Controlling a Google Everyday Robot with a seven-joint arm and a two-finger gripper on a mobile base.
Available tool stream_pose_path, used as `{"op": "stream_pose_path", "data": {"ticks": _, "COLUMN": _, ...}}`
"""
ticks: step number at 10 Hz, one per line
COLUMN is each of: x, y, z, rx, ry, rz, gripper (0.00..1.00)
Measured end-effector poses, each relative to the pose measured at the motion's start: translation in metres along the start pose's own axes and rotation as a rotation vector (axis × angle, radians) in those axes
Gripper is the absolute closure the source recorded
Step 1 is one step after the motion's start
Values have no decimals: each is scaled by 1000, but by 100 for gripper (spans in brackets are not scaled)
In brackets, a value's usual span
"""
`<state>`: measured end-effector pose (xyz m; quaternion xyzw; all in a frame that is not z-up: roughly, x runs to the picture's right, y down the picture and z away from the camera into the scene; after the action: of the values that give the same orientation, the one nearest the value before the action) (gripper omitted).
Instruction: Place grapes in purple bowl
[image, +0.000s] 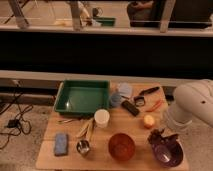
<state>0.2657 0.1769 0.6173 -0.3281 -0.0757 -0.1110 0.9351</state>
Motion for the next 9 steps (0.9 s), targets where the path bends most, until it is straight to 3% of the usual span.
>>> {"op": "stream_pose_path", "data": {"ticks": 3, "x": 13, "y": 0, "z": -4, "rx": 8, "ry": 20, "rz": 27, "gripper": 97}}
{"op": "stream_pose_path", "data": {"ticks": 9, "x": 19, "y": 11, "z": -8, "rx": 10, "ry": 81, "rz": 12, "gripper": 97}}
